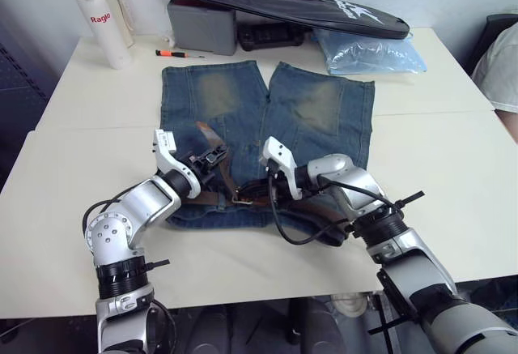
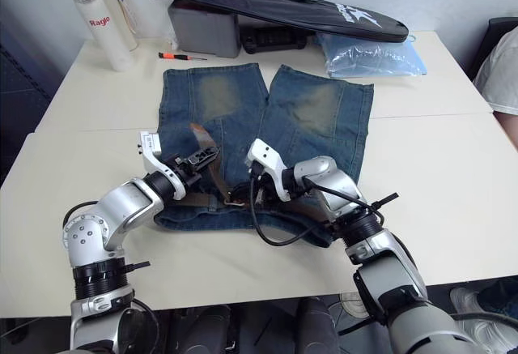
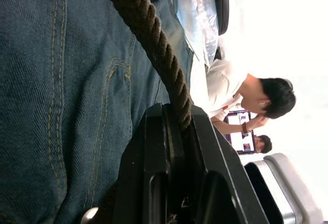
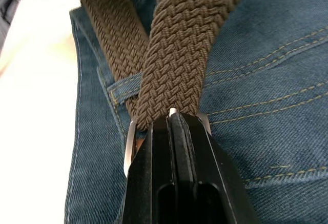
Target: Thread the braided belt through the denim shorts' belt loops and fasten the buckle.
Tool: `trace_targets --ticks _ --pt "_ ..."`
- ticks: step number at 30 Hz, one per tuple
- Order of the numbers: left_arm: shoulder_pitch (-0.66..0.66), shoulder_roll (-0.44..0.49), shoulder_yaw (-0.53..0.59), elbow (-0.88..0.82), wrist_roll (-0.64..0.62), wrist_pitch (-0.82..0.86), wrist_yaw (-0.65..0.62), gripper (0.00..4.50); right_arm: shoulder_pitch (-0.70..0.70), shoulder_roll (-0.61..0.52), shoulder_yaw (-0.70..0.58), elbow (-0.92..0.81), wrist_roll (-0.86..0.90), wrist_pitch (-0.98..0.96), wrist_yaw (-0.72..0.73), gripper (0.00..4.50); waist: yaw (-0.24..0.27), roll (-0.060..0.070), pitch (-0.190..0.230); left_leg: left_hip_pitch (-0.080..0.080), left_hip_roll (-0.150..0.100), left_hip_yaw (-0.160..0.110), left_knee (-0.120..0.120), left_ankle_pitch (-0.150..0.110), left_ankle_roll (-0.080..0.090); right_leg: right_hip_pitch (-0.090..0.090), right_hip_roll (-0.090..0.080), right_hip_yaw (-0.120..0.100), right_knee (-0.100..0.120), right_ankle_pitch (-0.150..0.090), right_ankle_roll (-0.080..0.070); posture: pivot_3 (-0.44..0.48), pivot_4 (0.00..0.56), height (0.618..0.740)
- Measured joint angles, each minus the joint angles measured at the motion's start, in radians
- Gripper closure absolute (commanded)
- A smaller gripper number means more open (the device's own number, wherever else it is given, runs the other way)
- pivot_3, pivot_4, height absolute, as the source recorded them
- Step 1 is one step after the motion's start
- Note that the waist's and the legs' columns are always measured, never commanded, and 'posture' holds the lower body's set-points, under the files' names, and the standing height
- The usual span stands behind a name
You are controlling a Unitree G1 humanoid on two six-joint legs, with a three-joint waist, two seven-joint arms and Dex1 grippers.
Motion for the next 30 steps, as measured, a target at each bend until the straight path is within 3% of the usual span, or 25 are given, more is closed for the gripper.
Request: trace_targets --ticks 9,18,30 --pt "-0.049 0.049 -0.063 0.07 0.009 -0.008 -0.058 4.5 0.0 -0.008 0.033 -0.042 -0.05 0.015 -0.004 4.32 0.002 -0.001 -0.004 0.0 0.0 0.0 0.0 -0.001 0.0 0.001 0.0 0.0 -0.001 0.0 0.0 0.0 0.15 0.74" --pt "-0.271 0.078 -0.186 0.303 0.179 0.054 -0.262 4.5 0.015 -0.031 0.076 -0.172 -0.125 0.063 -0.044 4.32 0.004 -0.001 -0.005 -0.001 0.0 0.001 0.0 -0.001 0.0 0.0 0.001 0.0 -0.001 0.0 0.0 0.0 0.15 0.74" --pt "-0.562 0.016 -0.311 0.695 0.553 0.082 -0.683 4.5 0.051 -0.06 0.093 -0.314 -0.193 0.137 -0.083 4.32 0.014 -0.001 -0.005 -0.002 0.0 0.001 0.0 -0.002 0.001 0.001 0.001 -0.002 -0.004 0.0 0.0 0.0 0.15 0.74"
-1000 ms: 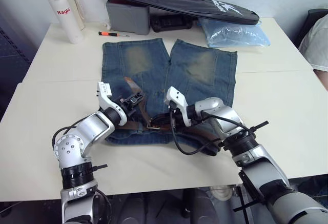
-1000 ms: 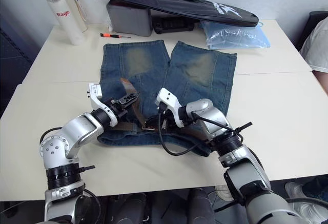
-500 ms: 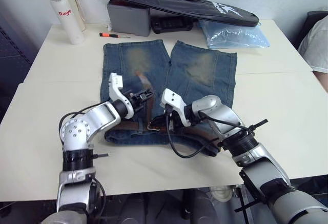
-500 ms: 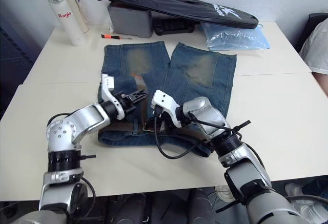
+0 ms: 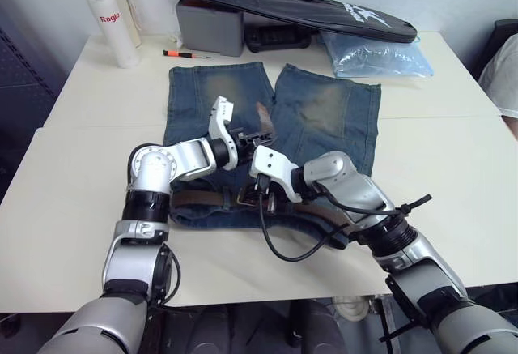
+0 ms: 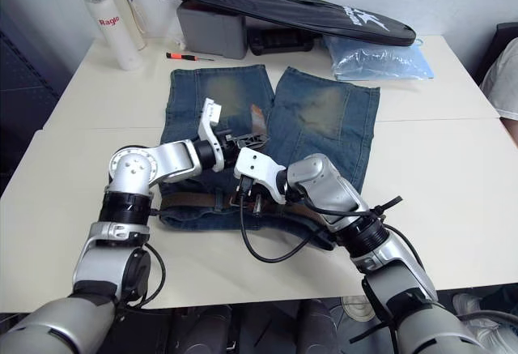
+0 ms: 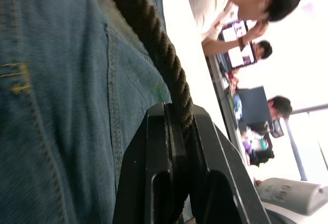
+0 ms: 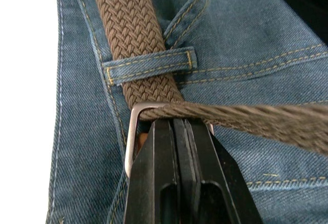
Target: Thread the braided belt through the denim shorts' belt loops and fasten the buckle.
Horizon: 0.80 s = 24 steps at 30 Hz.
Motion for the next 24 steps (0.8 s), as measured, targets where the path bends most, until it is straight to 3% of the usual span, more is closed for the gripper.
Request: trace_targets --ticks 6,11,24 --pt "-0.087 -0.052 -0.007 0.136 0.161 -0.019 -0.157 4.5 0.01 -0.009 0.0 -0.027 -0.018 0.003 -0.003 4.32 0.015 0.0 0.0 0.0 0.0 0.0 0.0 0.0 0.0 0.0 0.0 0.0 -0.001 0.0 0.001 0.0 0.15 0.74" --pt "-0.094 -0.074 -0.02 0.143 0.264 -0.02 -0.264 4.5 0.025 -0.013 0.001 -0.026 -0.04 -0.063 0.001 4.32 0.015 0.0 0.0 0.0 0.0 0.0 0.0 0.0 0.001 0.0 0.0 0.0 -0.001 0.001 0.001 0.0 0.15 0.74" --pt "-0.237 -0.078 0.114 0.382 0.374 -0.078 -0.297 4.5 0.018 -0.013 0.001 -0.006 -0.072 -0.109 0.013 4.32 0.013 0.0 0.0 -0.001 0.0 0.0 0.0 0.0 0.001 0.0 0.0 0.0 -0.001 0.001 0.001 0.0 0.15 0.74"
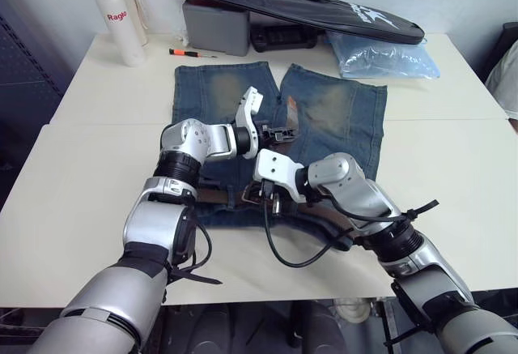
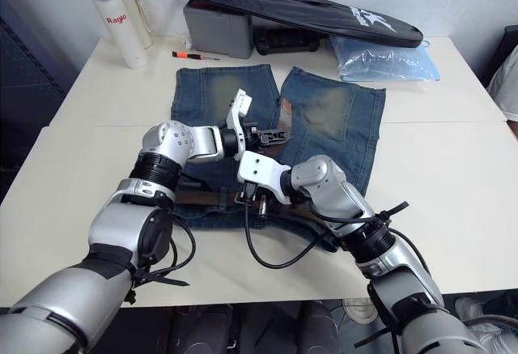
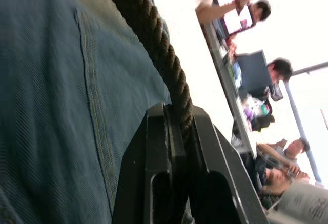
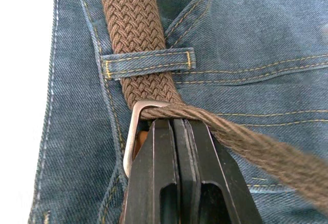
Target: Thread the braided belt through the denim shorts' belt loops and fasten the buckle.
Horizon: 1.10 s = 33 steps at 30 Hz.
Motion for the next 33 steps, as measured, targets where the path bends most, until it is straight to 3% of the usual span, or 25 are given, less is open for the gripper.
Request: trace_targets --ticks 8,24,27,33 --pt "-0.064 0.02 0.085 0.085 0.001 0.0 0.006 4.5 -0.018 0.001 0.0 0.014 -0.002 0.013 0.004 4.32 -0.001 0.0 0.0 -0.001 0.0 0.0 0.0 0.0 0.0 -0.001 0.0 0.0 0.0 0.0 0.0 0.0 0.15 0.74" --pt "-0.117 -0.012 0.035 0.043 0.048 0.077 -0.042 4.5 -0.07 -0.008 0.0 0.019 -0.006 0.139 0.058 4.32 -0.003 0.001 0.001 -0.003 0.0 0.0 -0.001 0.0 0.001 -0.002 0.0 0.0 -0.001 0.0 0.0 0.0 0.15 0.74" --pt "-0.093 0.016 0.006 -0.07 0.053 0.127 -0.042 4.5 -0.071 -0.007 0.0 0.02 -0.006 0.137 0.059 4.32 -0.005 0.001 0.001 -0.003 0.0 0.0 -0.001 0.0 0.0 -0.002 0.0 0.0 -0.001 0.0 0.0 0.0 0.15 0.74" --pt "0.165 0.111 -0.047 -0.538 0.041 0.279 -0.041 4.5 -0.058 0.013 -0.002 0.022 0.043 0.14 0.079 4.32 -0.027 0.001 0.001 -0.001 0.0 0.001 -0.004 -0.001 0.0 -0.003 0.0 0.001 -0.001 -0.001 0.001 0.0 0.15 0.74"
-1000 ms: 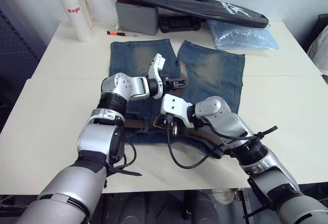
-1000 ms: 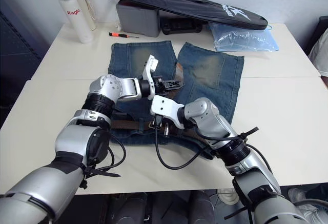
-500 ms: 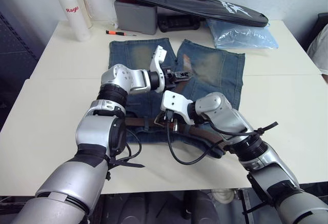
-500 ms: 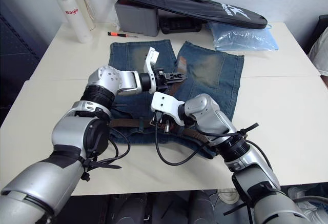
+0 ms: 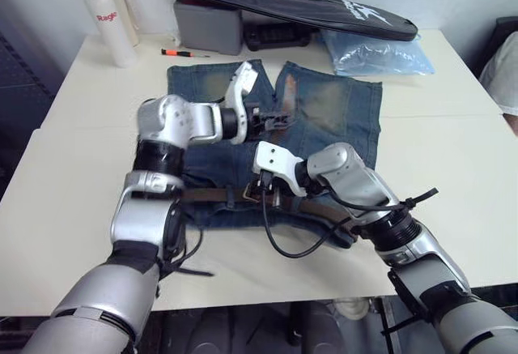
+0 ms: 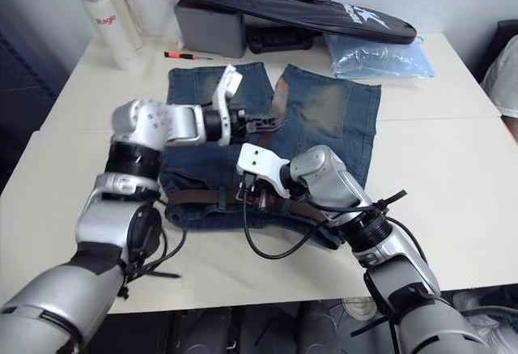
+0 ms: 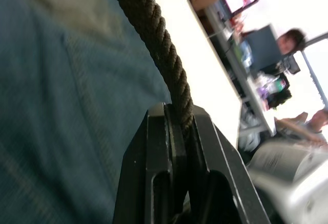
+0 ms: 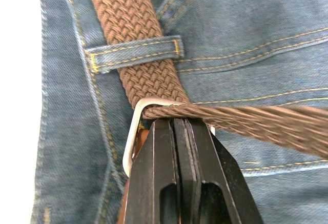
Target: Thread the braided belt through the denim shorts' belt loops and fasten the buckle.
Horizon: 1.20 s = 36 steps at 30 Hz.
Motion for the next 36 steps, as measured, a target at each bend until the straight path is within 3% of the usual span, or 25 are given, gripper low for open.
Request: trace_targets --ticks 5,17,25,30,36 --pt "0.094 0.023 0.041 -0.194 -0.029 0.099 0.032 4.5 0.014 -0.025 -0.021 -0.032 0.044 0.036 0.005 4.32 0.003 0.0 0.0 0.0 0.0 0.0 0.0 0.0 0.0 0.0 0.0 0.0 -0.001 0.0 0.0 0.0 0.15 0.74" --pt "0.123 -0.021 0.088 -0.297 -0.042 0.146 0.08 4.5 0.017 -0.114 -0.108 -0.108 0.183 0.201 0.004 4.32 0.005 0.0 0.0 -0.001 0.0 0.0 0.0 0.0 0.0 0.0 0.0 0.0 -0.001 0.0 0.0 0.0 0.15 0.74" --pt "0.144 0.051 -0.041 -0.317 -0.033 0.061 -0.004 4.5 0.025 -0.202 -0.29 -0.2 0.327 0.363 -0.044 4.32 0.006 0.0 0.0 -0.003 0.0 0.001 0.0 0.0 0.0 -0.003 0.0 0.001 -0.001 0.0 0.0 0.0 0.15 0.74" --pt "0.145 0.125 -0.197 -0.358 -0.004 -0.062 -0.14 4.5 0.06 -0.291 -0.34 -0.252 0.384 0.4 -0.072 4.32 0.007 0.0 0.001 -0.007 0.0 0.004 0.0 0.0 0.0 -0.01 0.0 0.003 0.0 0.0 0.0 0.0 0.15 0.74" --pt "0.144 0.136 -0.298 -0.367 0.012 -0.134 -0.23 4.5 0.083 -0.347 -0.367 -0.29 0.437 0.42 -0.107 4.32 0.006 0.0 0.001 -0.013 0.0 0.004 0.003 -0.001 0.001 -0.015 0.0 0.003 0.001 0.0 0.0 0.0 0.15 0.74"
